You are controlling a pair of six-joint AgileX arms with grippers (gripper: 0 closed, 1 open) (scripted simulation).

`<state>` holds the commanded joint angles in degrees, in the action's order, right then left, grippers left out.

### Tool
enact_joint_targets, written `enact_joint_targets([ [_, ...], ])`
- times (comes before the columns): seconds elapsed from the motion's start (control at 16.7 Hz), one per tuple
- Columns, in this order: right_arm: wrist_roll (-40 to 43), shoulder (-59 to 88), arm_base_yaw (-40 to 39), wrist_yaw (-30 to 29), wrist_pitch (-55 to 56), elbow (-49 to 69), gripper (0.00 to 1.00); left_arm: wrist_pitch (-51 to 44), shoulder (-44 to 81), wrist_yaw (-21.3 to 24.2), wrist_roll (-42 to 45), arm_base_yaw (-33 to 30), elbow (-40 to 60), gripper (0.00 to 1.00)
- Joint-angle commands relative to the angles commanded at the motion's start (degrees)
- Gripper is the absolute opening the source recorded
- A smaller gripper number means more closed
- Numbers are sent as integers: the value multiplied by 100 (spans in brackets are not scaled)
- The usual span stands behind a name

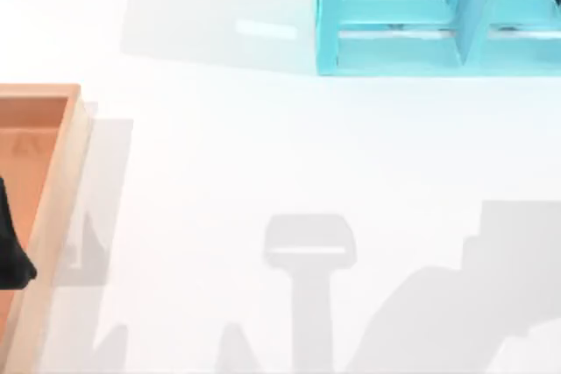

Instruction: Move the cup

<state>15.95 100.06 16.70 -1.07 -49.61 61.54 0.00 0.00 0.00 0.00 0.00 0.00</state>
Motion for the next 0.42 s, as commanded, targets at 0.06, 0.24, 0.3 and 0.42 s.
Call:
enact_joint_targets([
  [0.06,0,0,0,0,0,0,98,0,0,0,0,0,0,100],
  [0.24,0,0,0,0,0,0,100,0,0,0,0,0,0,100],
  [0.3,0,0,0,0,0,0,100,0,0,0,0,0,0,100],
  [0.42,0,0,0,0,0,0,100,0,0,0,0,0,0,100],
])
